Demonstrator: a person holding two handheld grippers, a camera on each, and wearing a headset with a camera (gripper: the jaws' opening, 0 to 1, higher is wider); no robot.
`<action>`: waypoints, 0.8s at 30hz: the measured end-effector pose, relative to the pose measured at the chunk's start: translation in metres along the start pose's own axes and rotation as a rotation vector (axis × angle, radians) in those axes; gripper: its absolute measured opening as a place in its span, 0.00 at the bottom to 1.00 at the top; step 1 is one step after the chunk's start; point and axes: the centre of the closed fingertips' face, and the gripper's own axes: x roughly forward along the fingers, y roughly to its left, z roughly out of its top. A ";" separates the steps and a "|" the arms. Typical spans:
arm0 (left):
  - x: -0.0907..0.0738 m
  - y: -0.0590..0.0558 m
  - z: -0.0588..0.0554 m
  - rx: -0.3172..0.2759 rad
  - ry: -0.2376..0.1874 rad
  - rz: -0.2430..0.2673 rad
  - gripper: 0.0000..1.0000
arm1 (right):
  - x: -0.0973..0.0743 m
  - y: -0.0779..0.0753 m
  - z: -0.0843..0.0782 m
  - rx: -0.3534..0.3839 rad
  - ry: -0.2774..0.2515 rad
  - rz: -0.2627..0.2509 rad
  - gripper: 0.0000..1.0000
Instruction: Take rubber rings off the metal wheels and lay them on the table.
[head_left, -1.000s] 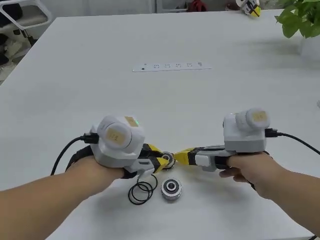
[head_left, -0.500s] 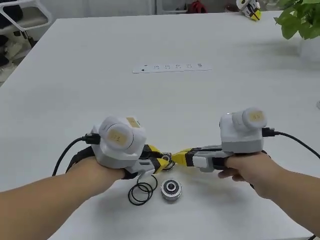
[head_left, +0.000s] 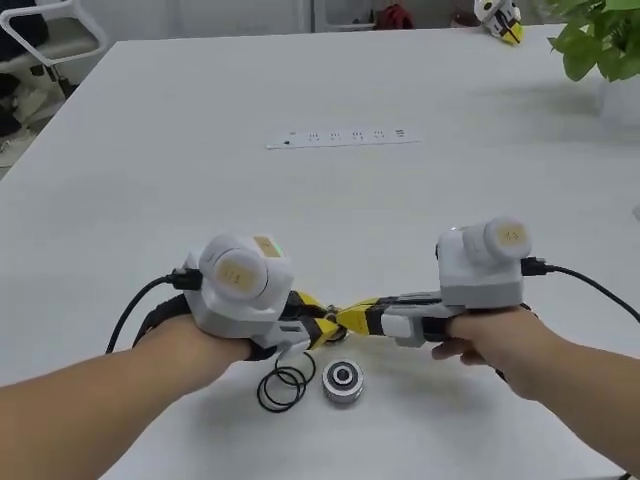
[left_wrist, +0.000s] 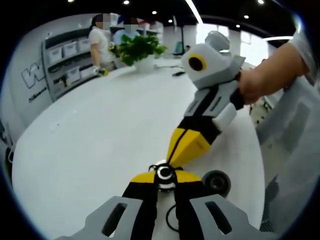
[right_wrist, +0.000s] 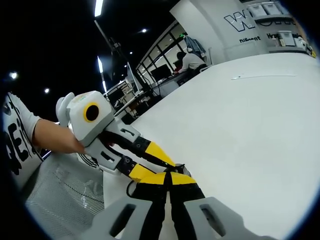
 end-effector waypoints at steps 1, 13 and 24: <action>0.000 0.000 0.000 0.000 0.000 0.000 0.12 | 0.000 0.001 0.001 0.004 -0.002 0.006 0.00; 0.000 -0.001 0.000 0.003 -0.017 0.006 0.12 | -0.006 -0.014 -0.004 0.047 -0.009 -0.038 0.00; -0.002 -0.007 0.001 -0.013 -0.025 -0.031 0.19 | -0.006 -0.011 -0.004 0.068 -0.015 -0.029 0.00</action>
